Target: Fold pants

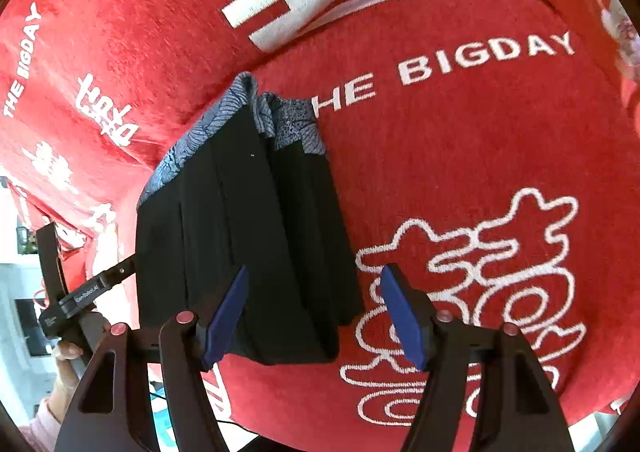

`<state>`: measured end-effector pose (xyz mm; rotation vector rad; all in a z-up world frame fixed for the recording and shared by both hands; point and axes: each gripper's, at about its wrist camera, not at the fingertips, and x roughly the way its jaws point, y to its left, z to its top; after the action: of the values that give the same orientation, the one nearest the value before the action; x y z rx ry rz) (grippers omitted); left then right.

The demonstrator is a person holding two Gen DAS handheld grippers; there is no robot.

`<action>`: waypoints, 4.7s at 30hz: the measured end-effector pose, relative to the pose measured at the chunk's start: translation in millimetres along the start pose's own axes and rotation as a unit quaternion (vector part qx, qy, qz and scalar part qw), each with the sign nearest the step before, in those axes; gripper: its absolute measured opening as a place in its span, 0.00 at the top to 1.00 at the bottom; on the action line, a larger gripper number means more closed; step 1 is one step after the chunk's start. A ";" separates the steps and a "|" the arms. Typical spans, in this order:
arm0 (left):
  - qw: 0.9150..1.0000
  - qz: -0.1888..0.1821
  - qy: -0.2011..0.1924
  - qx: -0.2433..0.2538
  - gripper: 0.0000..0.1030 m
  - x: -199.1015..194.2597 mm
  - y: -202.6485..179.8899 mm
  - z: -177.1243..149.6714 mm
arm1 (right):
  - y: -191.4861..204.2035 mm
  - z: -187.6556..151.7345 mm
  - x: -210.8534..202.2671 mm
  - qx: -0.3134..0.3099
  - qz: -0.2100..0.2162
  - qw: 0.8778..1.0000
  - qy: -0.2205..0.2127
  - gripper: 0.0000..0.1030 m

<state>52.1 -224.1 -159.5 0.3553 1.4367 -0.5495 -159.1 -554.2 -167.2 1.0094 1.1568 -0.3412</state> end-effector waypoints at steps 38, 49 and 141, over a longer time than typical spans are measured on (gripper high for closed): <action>0.983 -0.180 0.038 0.019 0.00 59.3 -8.3 19.8 | -17.2 58.1 85.2 -0.001 0.216 0.971 0.104 0.30; 0.987 -0.161 -0.015 0.018 0.36 10.6 -18.2 7.2 | -14.5 55.8 65.9 0.030 0.243 0.963 0.111 0.57; 0.990 0.106 -0.053 0.081 0.00 -184.3 -18.0 -220.0 | 162.7 -192.2 -111.8 -0.066 -0.165 0.984 -0.029 0.00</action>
<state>-148.6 -93.1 -0.6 0.5926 1.2375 -0.5045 -207.2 -340.9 0.3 0.6872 1.2781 -0.5456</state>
